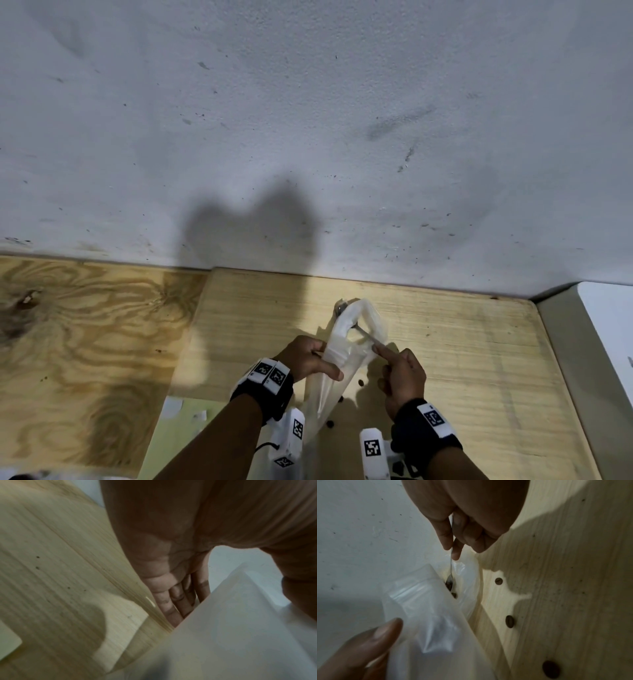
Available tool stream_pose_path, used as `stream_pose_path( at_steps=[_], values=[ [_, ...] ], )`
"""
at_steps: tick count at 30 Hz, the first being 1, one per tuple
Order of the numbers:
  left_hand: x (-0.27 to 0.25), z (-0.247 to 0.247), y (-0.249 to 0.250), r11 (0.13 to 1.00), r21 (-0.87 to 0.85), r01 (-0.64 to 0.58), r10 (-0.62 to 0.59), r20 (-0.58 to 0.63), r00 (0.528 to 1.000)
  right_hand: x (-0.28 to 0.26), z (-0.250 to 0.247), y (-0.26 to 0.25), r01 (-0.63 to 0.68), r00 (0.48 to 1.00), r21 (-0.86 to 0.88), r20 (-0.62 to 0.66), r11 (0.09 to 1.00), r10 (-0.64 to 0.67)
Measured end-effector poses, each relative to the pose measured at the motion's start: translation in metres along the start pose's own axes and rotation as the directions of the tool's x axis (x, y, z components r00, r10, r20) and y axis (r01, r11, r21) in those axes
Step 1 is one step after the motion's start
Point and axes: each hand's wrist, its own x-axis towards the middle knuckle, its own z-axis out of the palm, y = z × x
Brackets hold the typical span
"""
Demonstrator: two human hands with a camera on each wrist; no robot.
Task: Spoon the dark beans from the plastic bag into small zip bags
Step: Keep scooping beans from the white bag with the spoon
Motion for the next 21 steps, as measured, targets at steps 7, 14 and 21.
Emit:
stream_pose_path(
  at_steps=[7, 14, 21],
  values=[
    [-0.002, 0.001, -0.001, 1.000, 0.020, -0.006, 0.006, -0.004, 1.000, 0.004, -0.006, 0.006, 0.017, 1.000, 0.007, 0.007, 1.000, -0.017],
    [-0.002, 0.000, -0.002, 1.000, 0.029, -0.004, 0.006, -0.047, 0.999, 0.001, -0.006, 0.002, 0.002, 1.000, 0.040, 0.012, 0.999, -0.002],
    [-0.001, -0.004, -0.002, 0.996, -0.090, -0.002, -0.011, -0.153, 0.988, 0.001, -0.013, 0.000, 0.057, 0.998, 0.013, 0.020, 0.998, -0.057]
  ],
)
